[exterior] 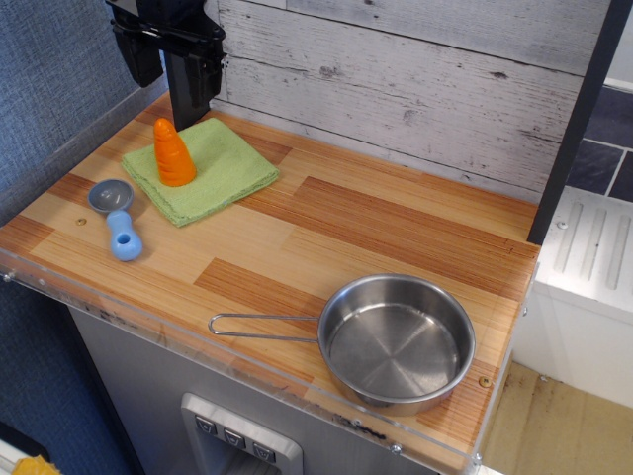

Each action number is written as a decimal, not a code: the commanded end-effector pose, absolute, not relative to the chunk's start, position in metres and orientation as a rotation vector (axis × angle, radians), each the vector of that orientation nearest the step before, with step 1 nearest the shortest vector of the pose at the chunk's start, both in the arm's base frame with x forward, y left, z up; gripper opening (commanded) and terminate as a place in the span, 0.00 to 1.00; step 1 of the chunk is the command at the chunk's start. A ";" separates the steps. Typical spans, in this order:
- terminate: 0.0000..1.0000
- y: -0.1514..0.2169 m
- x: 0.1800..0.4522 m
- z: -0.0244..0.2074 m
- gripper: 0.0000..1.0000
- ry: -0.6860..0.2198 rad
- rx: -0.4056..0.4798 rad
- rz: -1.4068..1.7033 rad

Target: Move the spoon to the right of the cloth.

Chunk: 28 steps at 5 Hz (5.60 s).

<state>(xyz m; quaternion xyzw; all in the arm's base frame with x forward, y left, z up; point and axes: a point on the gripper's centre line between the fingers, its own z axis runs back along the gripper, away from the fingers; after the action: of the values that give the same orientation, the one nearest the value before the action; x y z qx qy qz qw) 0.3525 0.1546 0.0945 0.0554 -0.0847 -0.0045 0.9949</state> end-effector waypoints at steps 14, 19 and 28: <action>0.00 0.142 0.254 0.031 0.00 -0.117 0.143 0.636; 0.00 0.070 0.300 0.069 0.00 -0.269 0.089 0.549; 0.00 0.035 0.366 0.020 1.00 -0.203 -0.002 0.280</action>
<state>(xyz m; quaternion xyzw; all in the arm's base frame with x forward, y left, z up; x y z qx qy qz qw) 0.3682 0.0346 0.0069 0.0001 -0.0821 0.1320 0.9878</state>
